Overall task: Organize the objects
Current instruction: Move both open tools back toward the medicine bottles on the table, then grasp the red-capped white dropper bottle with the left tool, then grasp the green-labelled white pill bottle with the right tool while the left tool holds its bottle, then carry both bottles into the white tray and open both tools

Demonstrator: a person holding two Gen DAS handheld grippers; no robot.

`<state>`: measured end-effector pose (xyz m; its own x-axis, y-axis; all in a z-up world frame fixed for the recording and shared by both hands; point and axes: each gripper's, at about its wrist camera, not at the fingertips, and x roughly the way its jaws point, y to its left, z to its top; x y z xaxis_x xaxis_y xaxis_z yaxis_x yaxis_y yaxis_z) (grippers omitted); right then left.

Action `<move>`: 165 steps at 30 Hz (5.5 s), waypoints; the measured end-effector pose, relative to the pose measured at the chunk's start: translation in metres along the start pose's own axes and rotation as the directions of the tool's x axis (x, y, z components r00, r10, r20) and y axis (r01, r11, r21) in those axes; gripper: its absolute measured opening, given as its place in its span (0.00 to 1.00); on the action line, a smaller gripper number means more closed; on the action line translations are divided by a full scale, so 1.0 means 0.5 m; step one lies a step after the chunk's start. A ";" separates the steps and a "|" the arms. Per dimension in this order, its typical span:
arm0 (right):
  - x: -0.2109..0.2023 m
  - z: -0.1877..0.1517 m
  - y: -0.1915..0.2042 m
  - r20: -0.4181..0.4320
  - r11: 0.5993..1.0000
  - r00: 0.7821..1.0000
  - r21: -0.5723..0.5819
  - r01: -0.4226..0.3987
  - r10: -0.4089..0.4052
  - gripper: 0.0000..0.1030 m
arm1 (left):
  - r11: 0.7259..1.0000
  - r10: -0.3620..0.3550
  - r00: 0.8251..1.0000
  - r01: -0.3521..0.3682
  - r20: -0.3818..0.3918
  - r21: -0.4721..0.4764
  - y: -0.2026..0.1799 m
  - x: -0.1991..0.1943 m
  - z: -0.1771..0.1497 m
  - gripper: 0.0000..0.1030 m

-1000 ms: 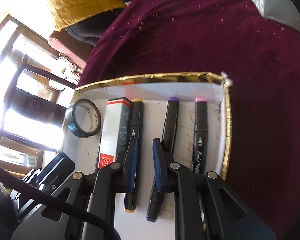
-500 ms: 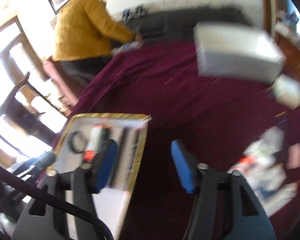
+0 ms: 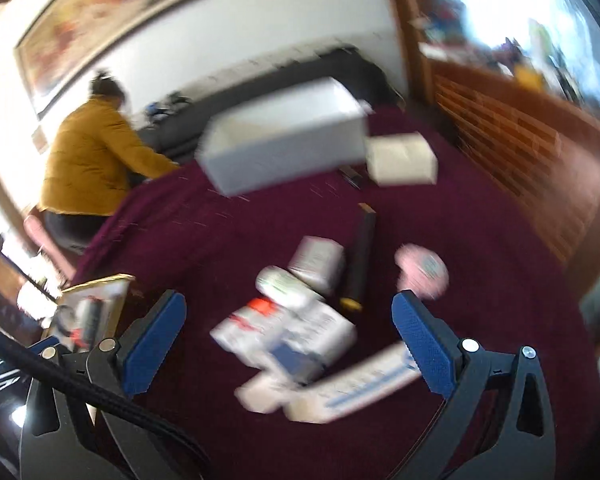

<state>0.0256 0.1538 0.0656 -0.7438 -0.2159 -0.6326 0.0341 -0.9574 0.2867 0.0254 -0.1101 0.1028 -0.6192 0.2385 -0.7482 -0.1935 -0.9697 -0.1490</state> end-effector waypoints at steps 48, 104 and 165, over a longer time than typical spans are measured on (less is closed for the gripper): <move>0.042 -0.040 -0.147 0.045 0.984 0.997 0.168 -0.067 0.060 1.00 | 0.985 0.083 0.984 -0.056 -0.160 0.166 -0.130 0.173 -0.042 0.22; 0.307 0.047 0.105 -0.486 0.970 0.871 -0.239 -0.053 -0.073 0.64 | 0.988 -0.137 0.989 0.132 -0.060 -0.084 -0.040 0.128 -0.134 0.36; 0.139 -0.210 0.532 -0.576 0.846 0.745 -0.162 -0.507 0.337 0.32 | 0.922 0.356 0.935 -0.352 -0.006 -0.163 0.447 -0.030 -0.073 0.22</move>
<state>0.0531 -0.1362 0.0222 -0.1585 -0.5934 -0.7891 0.5145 -0.7318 0.4470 0.0191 -0.3322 0.0570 -0.6427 -0.1225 -0.7563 0.1641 -0.9862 0.0203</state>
